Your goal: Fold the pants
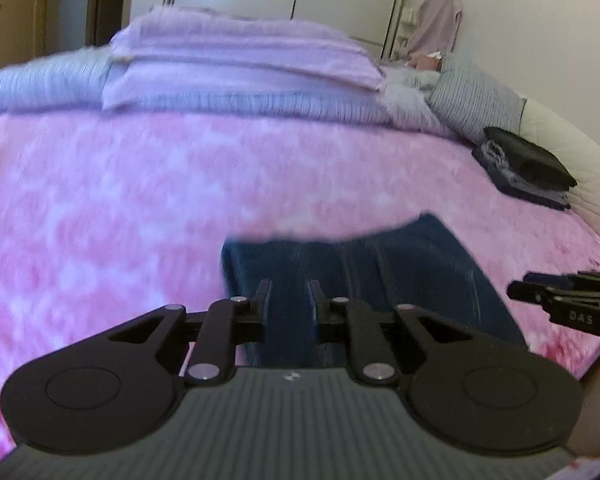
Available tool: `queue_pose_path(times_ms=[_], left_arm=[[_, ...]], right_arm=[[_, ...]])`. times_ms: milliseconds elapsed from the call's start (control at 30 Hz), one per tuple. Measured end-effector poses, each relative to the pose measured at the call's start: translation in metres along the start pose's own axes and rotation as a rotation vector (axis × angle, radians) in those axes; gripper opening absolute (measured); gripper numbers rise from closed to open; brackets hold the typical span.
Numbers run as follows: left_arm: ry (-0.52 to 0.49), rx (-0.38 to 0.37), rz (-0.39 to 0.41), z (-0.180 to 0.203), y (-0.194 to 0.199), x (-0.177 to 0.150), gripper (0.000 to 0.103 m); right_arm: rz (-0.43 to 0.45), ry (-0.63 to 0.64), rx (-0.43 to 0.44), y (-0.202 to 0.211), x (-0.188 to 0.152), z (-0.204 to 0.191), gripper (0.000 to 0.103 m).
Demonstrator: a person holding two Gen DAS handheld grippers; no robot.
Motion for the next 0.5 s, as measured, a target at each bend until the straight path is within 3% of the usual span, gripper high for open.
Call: queue_pose_path(times_ms=[100,200,267,333,500], left_arm=[[-0.052,-0.020,-0.012,0.010,-0.035,0.018,0.014],[-0.099,0.028,-0.094,0.010,-0.082,0.017,0.014],[-0.144,0.088,-0.112,0.007,-0.105,0.008,0.014],[-0.159,0.119,-0.121,0.000,-0.119,-0.001,0.012],[-0.244,0.147,-0.108,0.004,-0.132,-0.010,0.010]], right_arm=[[0.048,0.010,0.036,-0.027,0.021,-0.011,0.031],[0.059,0.068,0.060,-0.062,0.026,-0.033,0.031],[0.009,0.107,0.048,-0.094,0.021,-0.046,0.030],[-0.108,0.150,0.027,-0.131,0.010,-0.055,0.029],[-0.137,0.167,0.013,-0.150,0.011,-0.056,0.029]])
Point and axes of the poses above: each gripper's, at about its wrist camera, not at the fingertips, and y roughly against the way its jaws point, z to its right, x to its top, the point moved 2 cm from there along -y, roughly the way its jaws point, and after that the axes turned 11 degrees about -x, right-handed, at the moved point
